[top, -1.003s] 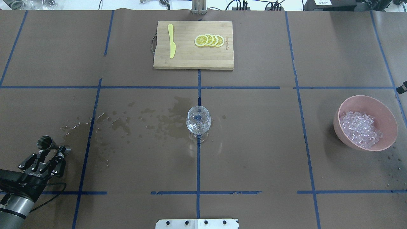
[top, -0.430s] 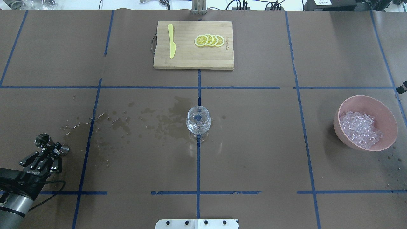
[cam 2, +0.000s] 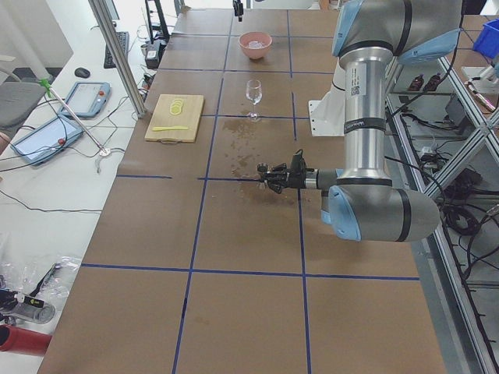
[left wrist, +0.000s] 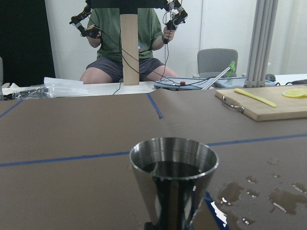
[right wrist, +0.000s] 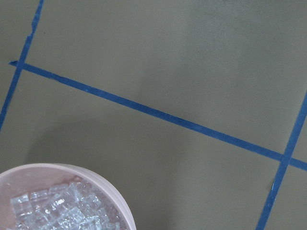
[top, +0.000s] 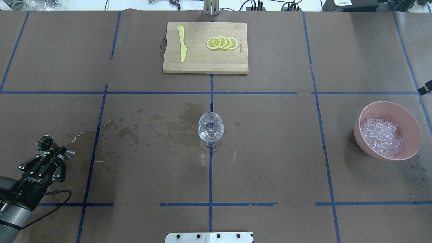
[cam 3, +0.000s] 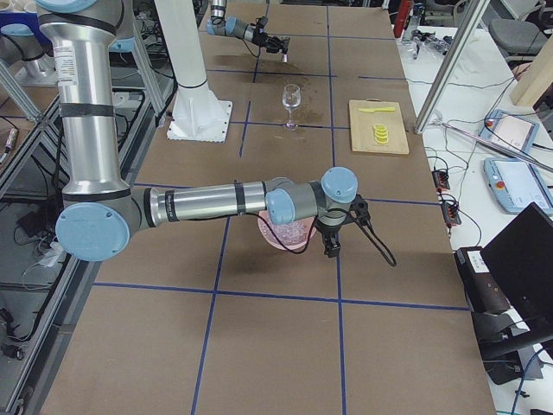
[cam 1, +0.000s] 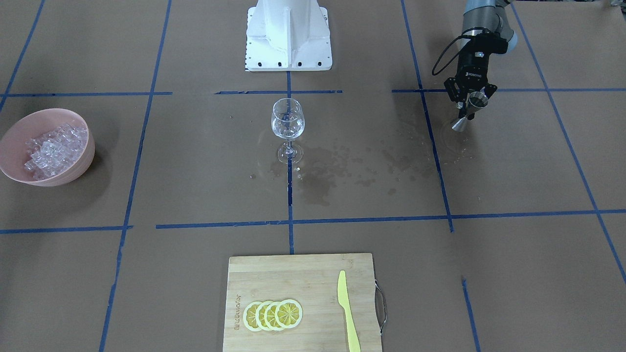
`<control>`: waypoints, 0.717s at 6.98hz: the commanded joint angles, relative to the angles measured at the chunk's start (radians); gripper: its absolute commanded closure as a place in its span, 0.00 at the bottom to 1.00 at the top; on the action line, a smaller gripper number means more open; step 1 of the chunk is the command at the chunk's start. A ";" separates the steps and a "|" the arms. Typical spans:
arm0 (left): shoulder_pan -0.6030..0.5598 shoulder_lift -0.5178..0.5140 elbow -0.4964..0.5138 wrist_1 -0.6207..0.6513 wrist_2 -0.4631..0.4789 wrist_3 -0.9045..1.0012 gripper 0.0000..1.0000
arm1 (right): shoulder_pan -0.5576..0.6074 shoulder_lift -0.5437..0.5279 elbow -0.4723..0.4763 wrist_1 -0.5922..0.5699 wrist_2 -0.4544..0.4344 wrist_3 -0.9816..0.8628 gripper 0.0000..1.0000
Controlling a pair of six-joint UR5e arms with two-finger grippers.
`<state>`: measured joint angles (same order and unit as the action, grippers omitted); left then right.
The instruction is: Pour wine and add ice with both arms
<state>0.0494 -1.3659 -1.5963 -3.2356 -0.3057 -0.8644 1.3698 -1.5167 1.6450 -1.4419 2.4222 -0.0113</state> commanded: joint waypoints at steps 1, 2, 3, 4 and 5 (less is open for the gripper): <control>-0.029 -0.067 -0.007 -0.046 -0.003 0.206 1.00 | 0.000 0.009 0.010 0.000 0.000 0.001 0.00; -0.037 -0.166 -0.007 -0.046 -0.003 0.308 1.00 | 0.000 0.009 0.016 0.000 0.000 0.002 0.00; -0.036 -0.265 -0.007 -0.029 -0.003 0.388 1.00 | 0.000 0.007 0.034 0.000 0.000 0.004 0.00; -0.042 -0.383 -0.007 -0.007 -0.003 0.500 1.00 | 0.000 0.006 0.048 0.000 0.000 0.004 0.00; -0.042 -0.434 -0.007 0.022 -0.003 0.568 1.00 | 0.000 0.000 0.053 0.000 0.000 0.004 0.00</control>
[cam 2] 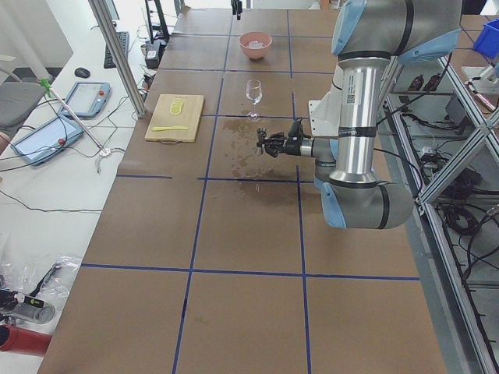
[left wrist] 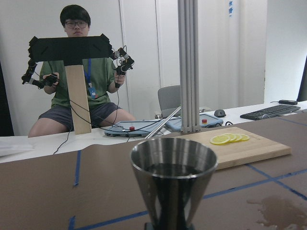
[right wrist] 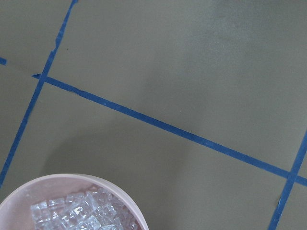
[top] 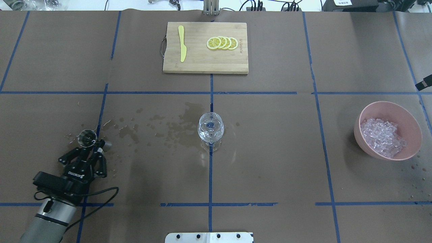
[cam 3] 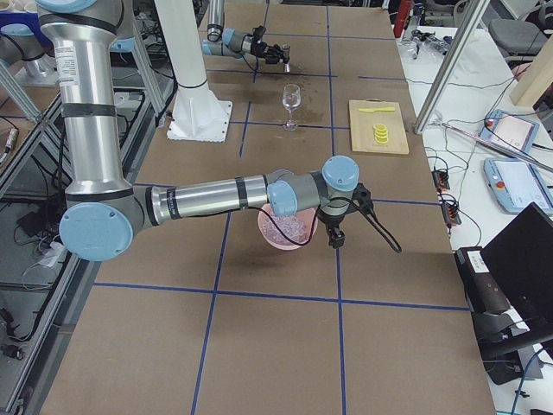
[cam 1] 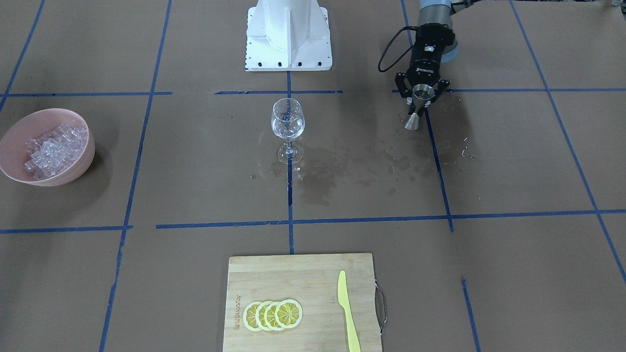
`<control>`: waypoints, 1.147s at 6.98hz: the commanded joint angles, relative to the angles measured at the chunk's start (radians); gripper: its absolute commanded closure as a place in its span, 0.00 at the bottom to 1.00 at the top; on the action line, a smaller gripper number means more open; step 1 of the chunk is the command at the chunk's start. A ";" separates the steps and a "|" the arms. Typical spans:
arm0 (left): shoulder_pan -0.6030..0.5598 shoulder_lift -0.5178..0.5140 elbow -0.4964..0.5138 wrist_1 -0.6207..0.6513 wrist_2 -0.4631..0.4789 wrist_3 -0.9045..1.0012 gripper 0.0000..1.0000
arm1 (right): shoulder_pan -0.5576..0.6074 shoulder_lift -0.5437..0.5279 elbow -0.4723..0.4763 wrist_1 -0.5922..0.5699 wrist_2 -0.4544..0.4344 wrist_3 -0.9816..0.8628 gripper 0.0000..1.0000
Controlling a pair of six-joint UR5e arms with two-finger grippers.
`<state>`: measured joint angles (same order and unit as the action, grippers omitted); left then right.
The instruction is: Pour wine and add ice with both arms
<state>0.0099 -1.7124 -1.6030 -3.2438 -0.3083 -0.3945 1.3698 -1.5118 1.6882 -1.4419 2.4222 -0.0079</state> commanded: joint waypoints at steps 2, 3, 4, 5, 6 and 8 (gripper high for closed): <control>-0.056 -0.226 0.000 0.203 0.002 0.175 1.00 | 0.002 -0.016 0.033 0.000 0.000 0.000 0.00; -0.068 -0.236 0.000 0.273 0.002 0.177 1.00 | 0.002 -0.021 0.041 0.000 0.000 0.000 0.00; -0.089 -0.252 0.000 0.307 -0.003 0.177 1.00 | 0.002 -0.021 0.038 0.000 -0.002 -0.001 0.00; -0.093 -0.271 0.000 0.340 -0.006 0.196 1.00 | 0.002 -0.021 0.039 0.000 -0.002 -0.001 0.00; -0.096 -0.321 0.000 0.364 -0.006 0.260 1.00 | 0.002 -0.021 0.038 0.000 -0.002 -0.001 0.00; -0.103 -0.361 -0.002 0.459 -0.037 0.299 1.00 | 0.002 -0.022 0.035 0.000 -0.002 -0.001 0.00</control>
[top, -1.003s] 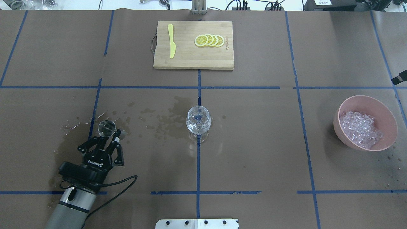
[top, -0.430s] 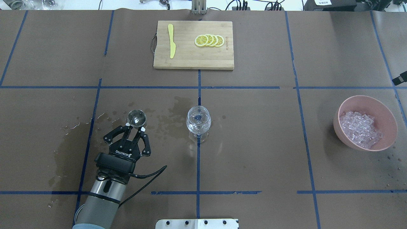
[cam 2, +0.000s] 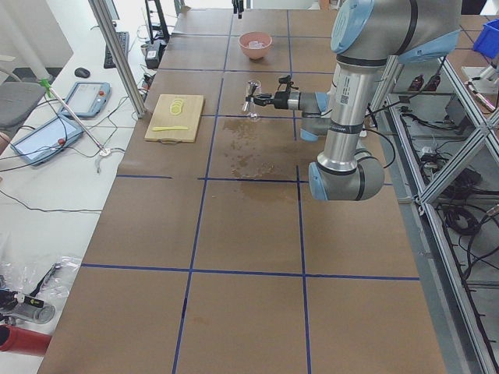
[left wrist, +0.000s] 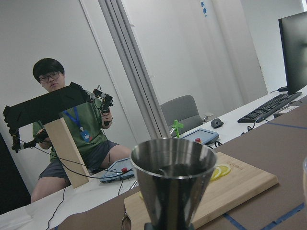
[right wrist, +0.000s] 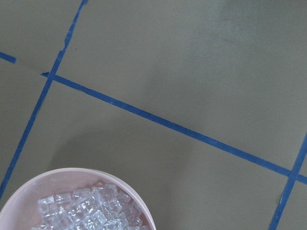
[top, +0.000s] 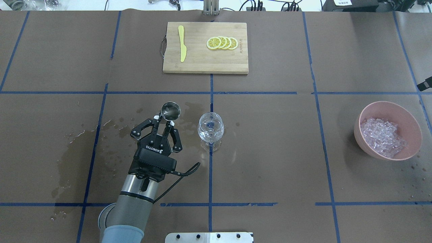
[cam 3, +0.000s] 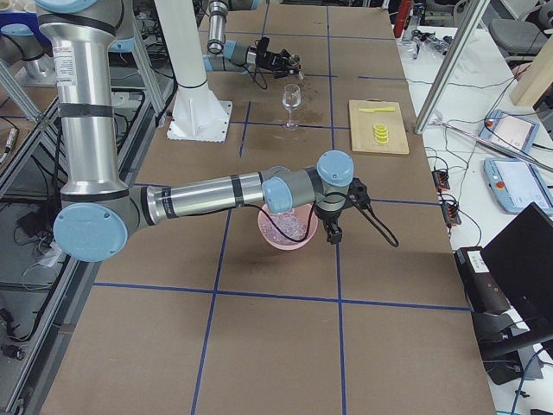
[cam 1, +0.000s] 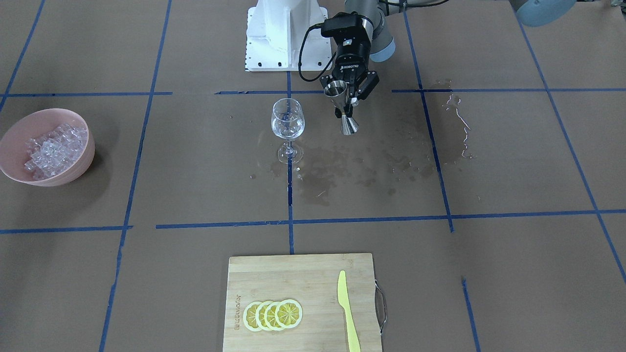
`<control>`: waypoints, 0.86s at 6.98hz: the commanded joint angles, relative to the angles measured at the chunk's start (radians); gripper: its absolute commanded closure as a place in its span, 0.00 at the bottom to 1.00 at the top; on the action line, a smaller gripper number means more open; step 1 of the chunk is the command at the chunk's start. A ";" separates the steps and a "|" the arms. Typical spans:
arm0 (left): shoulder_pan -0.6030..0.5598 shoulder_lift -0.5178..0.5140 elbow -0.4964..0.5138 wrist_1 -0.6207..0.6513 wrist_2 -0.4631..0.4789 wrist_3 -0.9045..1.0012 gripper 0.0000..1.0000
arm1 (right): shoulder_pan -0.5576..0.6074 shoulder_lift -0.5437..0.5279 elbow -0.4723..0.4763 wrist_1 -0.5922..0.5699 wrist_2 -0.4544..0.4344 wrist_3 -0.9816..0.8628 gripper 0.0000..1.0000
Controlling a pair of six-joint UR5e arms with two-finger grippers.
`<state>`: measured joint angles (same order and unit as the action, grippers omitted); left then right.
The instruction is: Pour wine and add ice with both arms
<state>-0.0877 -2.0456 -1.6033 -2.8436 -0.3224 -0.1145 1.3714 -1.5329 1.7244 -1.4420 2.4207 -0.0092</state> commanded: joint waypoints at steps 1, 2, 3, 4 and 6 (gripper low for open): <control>-0.013 -0.031 -0.003 0.123 -0.029 0.027 1.00 | 0.000 -0.001 0.000 0.000 0.000 0.000 0.00; -0.023 -0.034 -0.027 0.131 -0.030 0.188 1.00 | 0.000 -0.003 0.000 0.000 0.000 0.000 0.00; -0.024 -0.039 -0.044 0.131 -0.030 0.284 1.00 | 0.000 -0.003 0.001 0.000 0.000 0.001 0.00; -0.024 -0.042 -0.044 0.148 -0.041 0.292 1.00 | 0.000 -0.003 0.001 0.000 0.000 0.001 0.00; -0.018 -0.050 -0.046 0.214 -0.052 0.295 1.00 | 0.000 -0.003 0.000 0.000 0.000 0.001 0.00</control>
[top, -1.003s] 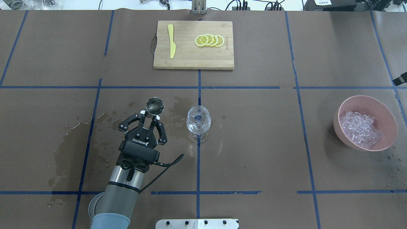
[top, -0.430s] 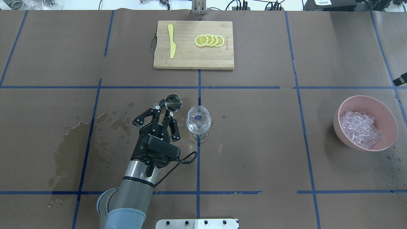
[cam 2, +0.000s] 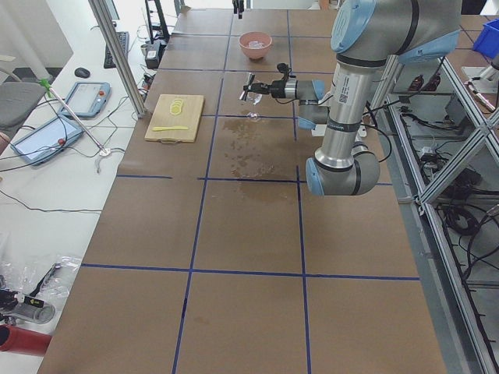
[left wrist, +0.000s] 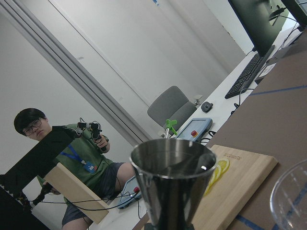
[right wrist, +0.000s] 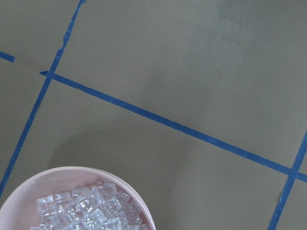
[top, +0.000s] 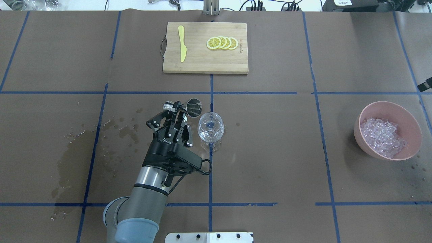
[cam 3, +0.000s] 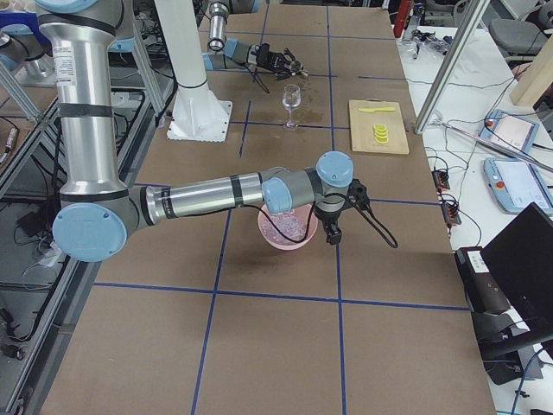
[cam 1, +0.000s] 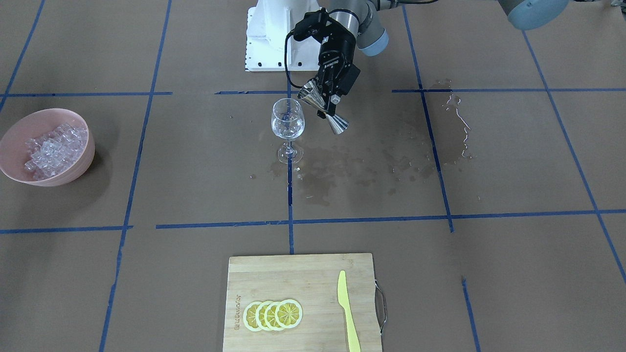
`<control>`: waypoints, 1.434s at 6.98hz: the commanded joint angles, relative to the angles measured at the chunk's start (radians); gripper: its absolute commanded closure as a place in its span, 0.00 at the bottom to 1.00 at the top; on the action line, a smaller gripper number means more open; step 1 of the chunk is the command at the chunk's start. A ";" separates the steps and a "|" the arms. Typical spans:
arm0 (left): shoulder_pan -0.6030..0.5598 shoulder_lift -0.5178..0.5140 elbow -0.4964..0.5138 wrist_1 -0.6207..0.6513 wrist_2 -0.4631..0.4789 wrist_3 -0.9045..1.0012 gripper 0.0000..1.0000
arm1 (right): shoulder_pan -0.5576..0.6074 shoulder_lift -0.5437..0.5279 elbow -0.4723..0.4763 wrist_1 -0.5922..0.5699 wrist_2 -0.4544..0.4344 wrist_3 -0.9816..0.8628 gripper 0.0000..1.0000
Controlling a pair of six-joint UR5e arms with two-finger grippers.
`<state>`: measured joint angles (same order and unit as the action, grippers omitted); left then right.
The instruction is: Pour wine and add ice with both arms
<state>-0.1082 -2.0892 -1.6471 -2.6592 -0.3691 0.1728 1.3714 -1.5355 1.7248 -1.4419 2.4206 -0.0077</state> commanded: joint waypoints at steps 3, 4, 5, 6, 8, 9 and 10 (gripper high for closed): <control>0.005 -0.032 -0.028 0.077 -0.005 0.202 1.00 | 0.000 -0.005 -0.004 0.000 0.000 0.002 0.00; 0.005 -0.032 -0.030 0.093 -0.005 0.250 1.00 | 0.000 -0.005 -0.004 0.000 0.000 0.002 0.00; 0.005 -0.034 -0.031 0.111 -0.005 0.296 1.00 | 0.002 -0.005 -0.004 0.000 0.000 0.002 0.00; 0.004 -0.032 -0.033 0.113 -0.005 0.309 1.00 | 0.002 -0.005 -0.004 -0.002 0.000 0.005 0.00; 0.001 -0.032 -0.037 0.119 -0.004 0.425 1.00 | 0.002 -0.003 -0.004 0.000 0.000 0.014 0.00; 0.001 -0.034 -0.040 0.119 -0.004 0.427 1.00 | 0.002 -0.005 -0.004 0.000 0.000 0.014 0.00; 0.001 -0.032 -0.042 0.148 -0.002 0.485 1.00 | 0.002 -0.003 -0.005 -0.002 -0.002 0.014 0.00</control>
<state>-0.1072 -2.1222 -1.6864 -2.5335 -0.3724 0.6070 1.3728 -1.5392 1.7206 -1.4424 2.4203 0.0058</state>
